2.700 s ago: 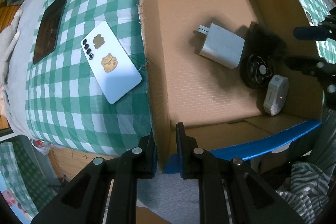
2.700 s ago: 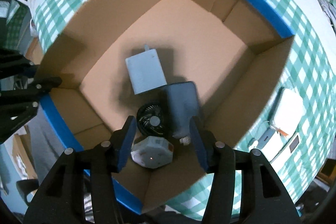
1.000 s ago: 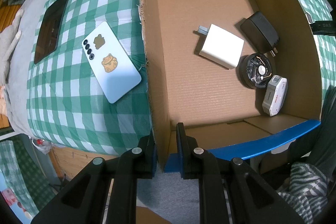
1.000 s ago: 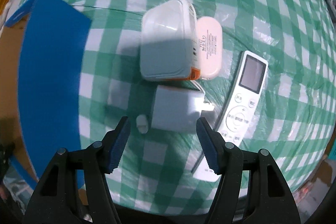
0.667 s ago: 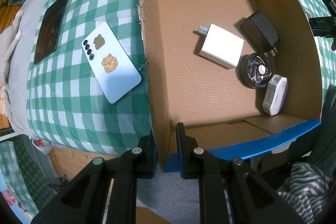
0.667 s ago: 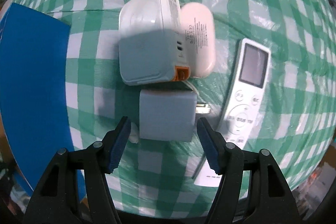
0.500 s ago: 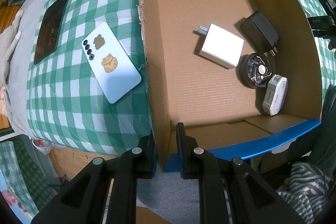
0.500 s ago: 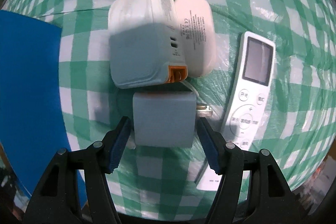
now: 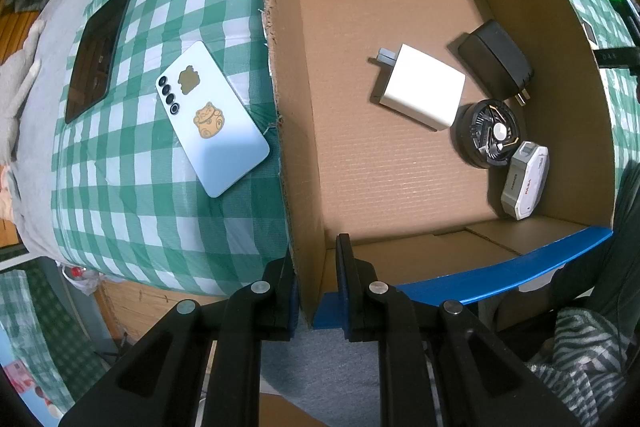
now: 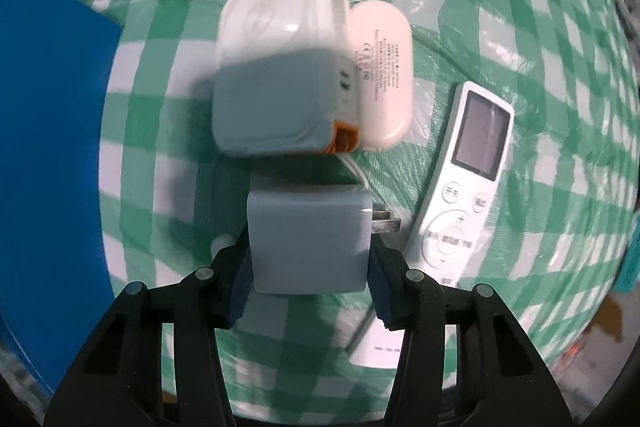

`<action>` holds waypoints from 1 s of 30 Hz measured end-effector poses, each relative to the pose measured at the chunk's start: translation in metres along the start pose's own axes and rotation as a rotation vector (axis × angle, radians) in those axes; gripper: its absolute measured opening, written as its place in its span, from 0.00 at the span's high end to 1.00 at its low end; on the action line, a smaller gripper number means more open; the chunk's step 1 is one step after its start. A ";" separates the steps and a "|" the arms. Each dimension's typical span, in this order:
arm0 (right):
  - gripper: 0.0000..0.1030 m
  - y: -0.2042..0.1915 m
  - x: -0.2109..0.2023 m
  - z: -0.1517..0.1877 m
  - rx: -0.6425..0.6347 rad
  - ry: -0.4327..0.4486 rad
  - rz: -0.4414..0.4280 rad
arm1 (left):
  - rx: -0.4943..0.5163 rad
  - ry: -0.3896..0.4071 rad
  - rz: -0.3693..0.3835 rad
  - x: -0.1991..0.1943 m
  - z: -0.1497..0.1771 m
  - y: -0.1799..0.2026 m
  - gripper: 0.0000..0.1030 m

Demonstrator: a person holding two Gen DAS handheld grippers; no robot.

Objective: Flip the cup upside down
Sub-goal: 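Carry the white charger with the right gripper into the box and release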

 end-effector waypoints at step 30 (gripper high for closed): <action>0.52 -0.112 -0.121 0.073 -0.421 0.182 0.038 | -0.002 0.001 0.002 0.000 0.001 0.000 0.86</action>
Point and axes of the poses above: each gripper's, at about its wrist camera, not at the fingertips, and x roughly the way its jaws point, y to its right, z to its underside, the point moved 4 cm from there along x, roughly the way its jaws point, and after that the axes turned 5 degrees about -y, right-handed, at the moved point
